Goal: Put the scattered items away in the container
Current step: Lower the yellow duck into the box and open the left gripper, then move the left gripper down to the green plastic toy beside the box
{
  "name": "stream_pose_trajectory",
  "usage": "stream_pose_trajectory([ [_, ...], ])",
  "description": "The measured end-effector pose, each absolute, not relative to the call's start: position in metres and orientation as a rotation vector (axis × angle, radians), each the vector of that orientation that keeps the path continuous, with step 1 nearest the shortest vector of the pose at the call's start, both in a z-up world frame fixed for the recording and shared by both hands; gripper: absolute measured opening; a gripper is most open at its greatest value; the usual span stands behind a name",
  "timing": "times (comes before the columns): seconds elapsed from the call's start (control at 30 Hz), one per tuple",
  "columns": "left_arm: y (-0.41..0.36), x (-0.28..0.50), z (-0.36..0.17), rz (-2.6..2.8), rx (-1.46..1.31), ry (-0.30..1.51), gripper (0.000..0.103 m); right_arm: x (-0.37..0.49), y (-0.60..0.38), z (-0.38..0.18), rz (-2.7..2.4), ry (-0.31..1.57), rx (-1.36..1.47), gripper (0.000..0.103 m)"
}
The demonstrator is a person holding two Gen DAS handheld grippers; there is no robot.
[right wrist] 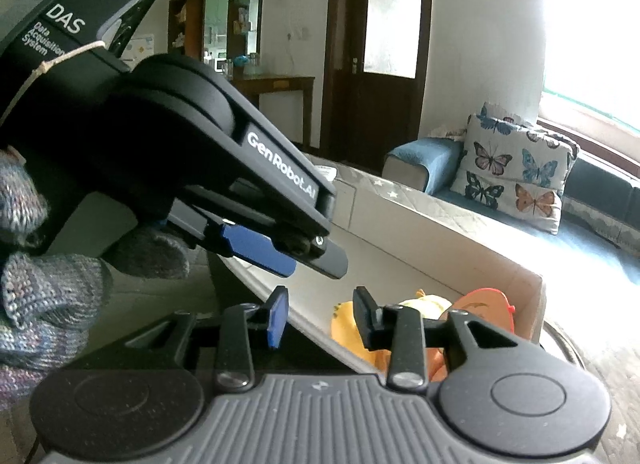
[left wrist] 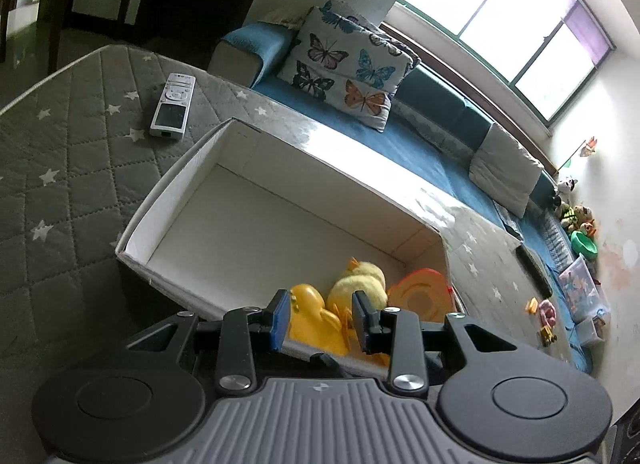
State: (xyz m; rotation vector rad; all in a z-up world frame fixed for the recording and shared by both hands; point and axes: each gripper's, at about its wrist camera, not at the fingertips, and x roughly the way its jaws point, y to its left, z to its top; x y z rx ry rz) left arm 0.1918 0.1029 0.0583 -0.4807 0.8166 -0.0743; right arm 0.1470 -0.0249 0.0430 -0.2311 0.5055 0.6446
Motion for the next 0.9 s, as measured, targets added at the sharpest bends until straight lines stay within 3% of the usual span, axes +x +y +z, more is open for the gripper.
stream_pose_trajectory([
  [0.37,0.096,0.150,0.065,-0.067,-0.438,0.779,0.036,0.113,-0.032,0.047,0.644,0.481,-0.225,0.050],
  [0.9,0.093,0.120,0.047,-0.062,-0.417,0.800,0.036,0.091,-0.047,0.024,0.606,0.554,-0.187,0.051],
])
